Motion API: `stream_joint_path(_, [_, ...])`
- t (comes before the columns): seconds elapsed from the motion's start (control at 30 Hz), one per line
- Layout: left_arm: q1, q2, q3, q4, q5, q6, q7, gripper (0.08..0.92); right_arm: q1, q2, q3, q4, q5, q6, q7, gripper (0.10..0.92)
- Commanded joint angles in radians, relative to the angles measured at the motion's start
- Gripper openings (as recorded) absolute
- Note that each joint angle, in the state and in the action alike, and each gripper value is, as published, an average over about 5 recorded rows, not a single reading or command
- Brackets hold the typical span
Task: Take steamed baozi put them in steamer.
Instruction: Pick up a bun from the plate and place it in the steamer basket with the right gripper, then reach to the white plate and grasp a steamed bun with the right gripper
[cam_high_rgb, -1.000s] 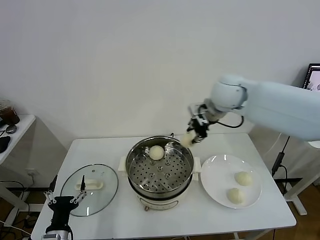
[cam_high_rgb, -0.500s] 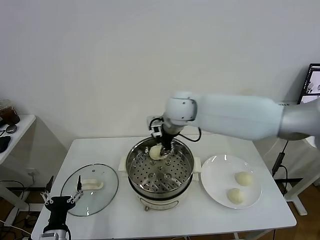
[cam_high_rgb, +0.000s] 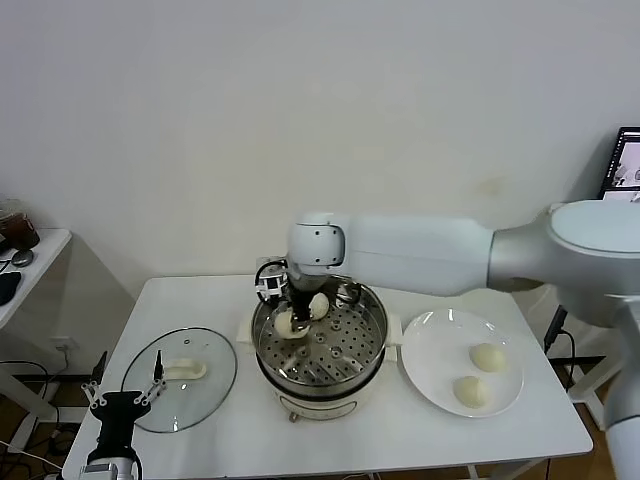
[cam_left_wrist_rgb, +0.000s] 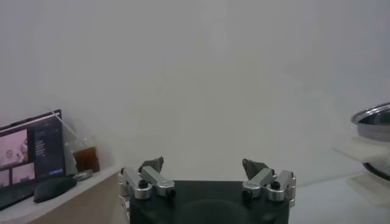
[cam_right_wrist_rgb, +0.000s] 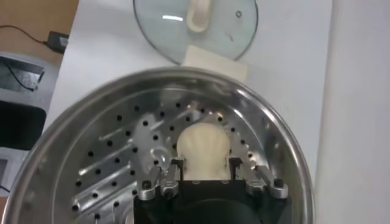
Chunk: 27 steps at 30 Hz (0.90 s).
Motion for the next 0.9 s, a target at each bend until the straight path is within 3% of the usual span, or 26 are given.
stream_joint_path(0.03, [-0.002, 0.002, -0.004, 0.004, -0.001, -0.001, 0.0, 0.823, -0.041, 0.054, 0.003, -0.037, 0.003, -0.017, 0.009, 0.46])
stream_joint_path(0.2, [-0.004, 0.001, -0.004, 0.007, -0.001, -0.001, -0.001, 0.823, -0.043, 0.044, 0.002, -0.036, -0.007, -0.016, -0.006, 0.534])
stream_joint_path(0.5, [-0.01, 0.005, 0.001, 0.009, 0.0, 0.0, 0.0, 0.823, 0.107, -0.091, 0.0, 0.081, -0.026, 0.019, -0.13, 0.783])
stream_joint_path(0.9, [-0.024, 0.024, 0.016, 0.017, 0.001, 0.001, 0.002, 0.823, 0.283, -0.621, -0.045, 0.336, -0.268, 0.311, -0.399, 0.823])
